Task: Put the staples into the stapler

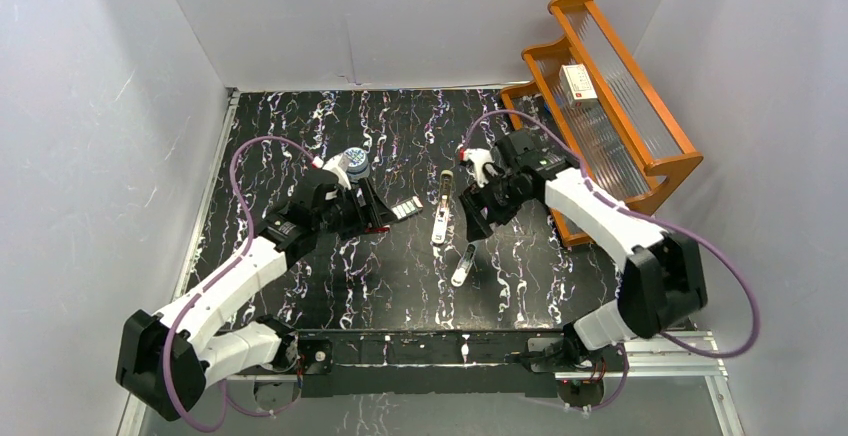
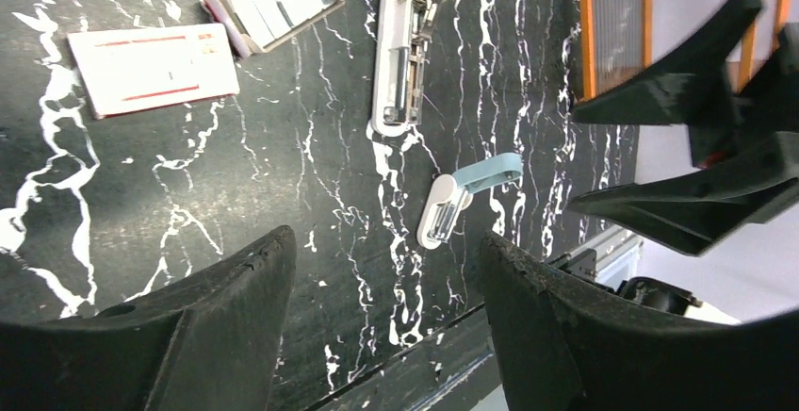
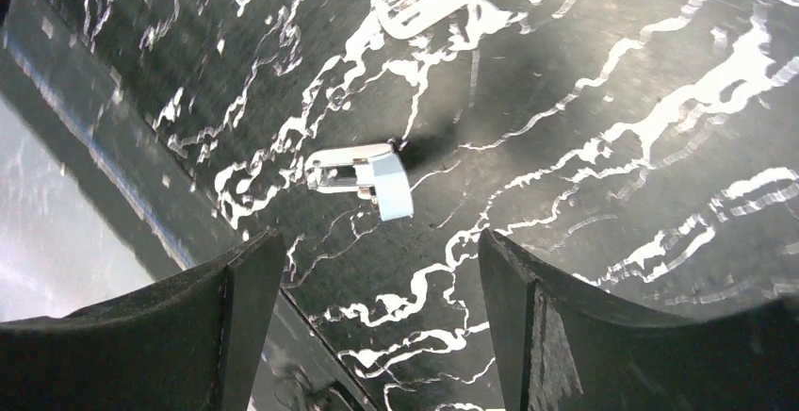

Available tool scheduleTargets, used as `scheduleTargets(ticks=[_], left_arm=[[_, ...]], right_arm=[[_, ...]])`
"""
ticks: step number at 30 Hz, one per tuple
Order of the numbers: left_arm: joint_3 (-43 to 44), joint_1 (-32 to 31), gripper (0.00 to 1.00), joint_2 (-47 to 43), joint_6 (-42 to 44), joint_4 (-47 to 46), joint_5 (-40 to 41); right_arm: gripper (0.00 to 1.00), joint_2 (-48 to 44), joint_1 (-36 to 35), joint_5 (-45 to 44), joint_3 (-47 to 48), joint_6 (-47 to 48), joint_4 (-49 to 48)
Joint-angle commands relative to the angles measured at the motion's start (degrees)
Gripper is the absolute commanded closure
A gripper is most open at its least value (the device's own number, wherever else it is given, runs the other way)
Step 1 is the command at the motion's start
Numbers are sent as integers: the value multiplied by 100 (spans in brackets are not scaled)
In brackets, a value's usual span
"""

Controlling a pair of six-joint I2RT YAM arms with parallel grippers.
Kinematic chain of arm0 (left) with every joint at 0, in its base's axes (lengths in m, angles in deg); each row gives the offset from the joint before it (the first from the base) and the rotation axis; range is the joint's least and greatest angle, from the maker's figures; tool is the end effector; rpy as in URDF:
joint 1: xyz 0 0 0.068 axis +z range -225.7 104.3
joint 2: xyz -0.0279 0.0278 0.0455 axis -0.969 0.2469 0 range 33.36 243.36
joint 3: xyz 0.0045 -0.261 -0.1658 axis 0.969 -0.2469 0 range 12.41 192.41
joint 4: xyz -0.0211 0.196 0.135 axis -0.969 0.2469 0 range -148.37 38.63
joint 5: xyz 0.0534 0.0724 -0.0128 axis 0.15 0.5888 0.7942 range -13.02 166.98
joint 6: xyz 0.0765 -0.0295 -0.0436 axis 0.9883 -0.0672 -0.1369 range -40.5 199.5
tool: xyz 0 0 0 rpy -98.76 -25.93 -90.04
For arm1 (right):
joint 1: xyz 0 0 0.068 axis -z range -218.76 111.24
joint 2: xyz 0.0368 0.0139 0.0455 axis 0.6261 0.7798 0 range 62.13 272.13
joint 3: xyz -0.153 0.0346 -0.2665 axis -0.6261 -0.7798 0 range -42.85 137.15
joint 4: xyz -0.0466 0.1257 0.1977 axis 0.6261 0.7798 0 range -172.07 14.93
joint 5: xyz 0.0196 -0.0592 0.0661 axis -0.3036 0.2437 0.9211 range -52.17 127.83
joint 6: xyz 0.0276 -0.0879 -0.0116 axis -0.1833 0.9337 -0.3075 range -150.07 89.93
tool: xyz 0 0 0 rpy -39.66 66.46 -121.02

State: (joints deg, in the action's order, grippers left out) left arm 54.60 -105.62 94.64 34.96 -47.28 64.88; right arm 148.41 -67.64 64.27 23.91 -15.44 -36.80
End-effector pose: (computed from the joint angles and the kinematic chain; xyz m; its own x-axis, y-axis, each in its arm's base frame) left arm 0.1976 -0.1338 0.2841 -0.7628 -0.3523 -0.5423 0.1539 0.7156 -0.6813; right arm 0.2377 0.1736 0.2626 -0.6153 -0.5977 -0.5139 -0.7792 0.5597 0.2821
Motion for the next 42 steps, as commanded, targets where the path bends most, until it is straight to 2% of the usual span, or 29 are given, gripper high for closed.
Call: scheduleTargets(ticks=[1, 3, 5, 7, 11, 17, 21, 24, 30, 36, 42], left_arm=[[144, 80, 31, -332, 245, 311, 385], [127, 90, 30, -430, 340, 419, 551], [109, 104, 29, -517, 402, 497, 690], [68, 108, 28, -581, 460, 516, 771], [-11, 125, 27, -625, 498, 514, 815], [-162, 126, 26, -655, 511, 484, 864], [-261, 126, 26, -741, 507, 502, 981], [-359, 126, 26, -791, 507, 475, 1007], [-478, 125, 25, -769, 455, 434, 982], [-528, 126, 25, -734, 429, 399, 959], [-526, 126, 24, -664, 437, 411, 960]], right_arm=[[16, -951, 26, -1364, -472, -1858, -973], [21, -1376, 24, -1883, -803, -2750, -1239], [26, -1612, 17, -2519, -899, -3711, -964], [26, -1859, -50, -3083, -1040, -4539, -689], [22, -2295, -948, -4262, -1287, -5953, -432], [11, -1629, -2443, -5476, -1171, -7880, 92], [10, -1091, -3072, -5748, -1167, -9059, 144], [14, -654, -3174, -5616, -1115, -9190, -77], [23, 135, -3221, -5734, -863, -9592, 91], [36, 333, -3246, -5915, -1029, -9464, -499], [41, 474, -3240, -6028, -1136, -9425, -728]])
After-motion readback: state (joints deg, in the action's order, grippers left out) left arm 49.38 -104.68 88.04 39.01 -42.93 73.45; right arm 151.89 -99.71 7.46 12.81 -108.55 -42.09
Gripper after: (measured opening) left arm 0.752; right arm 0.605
